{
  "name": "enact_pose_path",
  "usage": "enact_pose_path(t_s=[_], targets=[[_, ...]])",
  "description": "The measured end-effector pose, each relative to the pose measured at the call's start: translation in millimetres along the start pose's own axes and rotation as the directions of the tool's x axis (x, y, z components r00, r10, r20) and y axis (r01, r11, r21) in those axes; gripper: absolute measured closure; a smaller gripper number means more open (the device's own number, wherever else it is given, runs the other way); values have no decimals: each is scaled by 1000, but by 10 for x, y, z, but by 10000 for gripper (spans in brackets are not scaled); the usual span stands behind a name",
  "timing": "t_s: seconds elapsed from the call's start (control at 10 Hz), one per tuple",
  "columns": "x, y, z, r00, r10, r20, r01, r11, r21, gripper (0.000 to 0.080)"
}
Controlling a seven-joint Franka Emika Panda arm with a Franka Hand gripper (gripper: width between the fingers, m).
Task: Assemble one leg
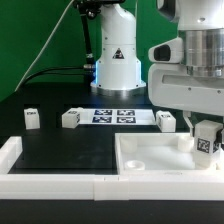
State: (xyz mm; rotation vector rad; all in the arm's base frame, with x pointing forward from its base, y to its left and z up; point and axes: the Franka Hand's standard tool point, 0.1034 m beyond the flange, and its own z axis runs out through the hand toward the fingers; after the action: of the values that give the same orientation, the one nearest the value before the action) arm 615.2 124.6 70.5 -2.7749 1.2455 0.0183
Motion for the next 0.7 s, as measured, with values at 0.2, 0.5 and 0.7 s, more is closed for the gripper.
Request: enact_pose_path(t_s=[0.2,0.5,0.7], targets=[[-7,-3,3,1000,1,5,-1,1000,3,500],[-48,-47,-13,978,-209,10,209,978,-13,193],[-76,-76,-13,898,-440,6,440,898,-22,153]])
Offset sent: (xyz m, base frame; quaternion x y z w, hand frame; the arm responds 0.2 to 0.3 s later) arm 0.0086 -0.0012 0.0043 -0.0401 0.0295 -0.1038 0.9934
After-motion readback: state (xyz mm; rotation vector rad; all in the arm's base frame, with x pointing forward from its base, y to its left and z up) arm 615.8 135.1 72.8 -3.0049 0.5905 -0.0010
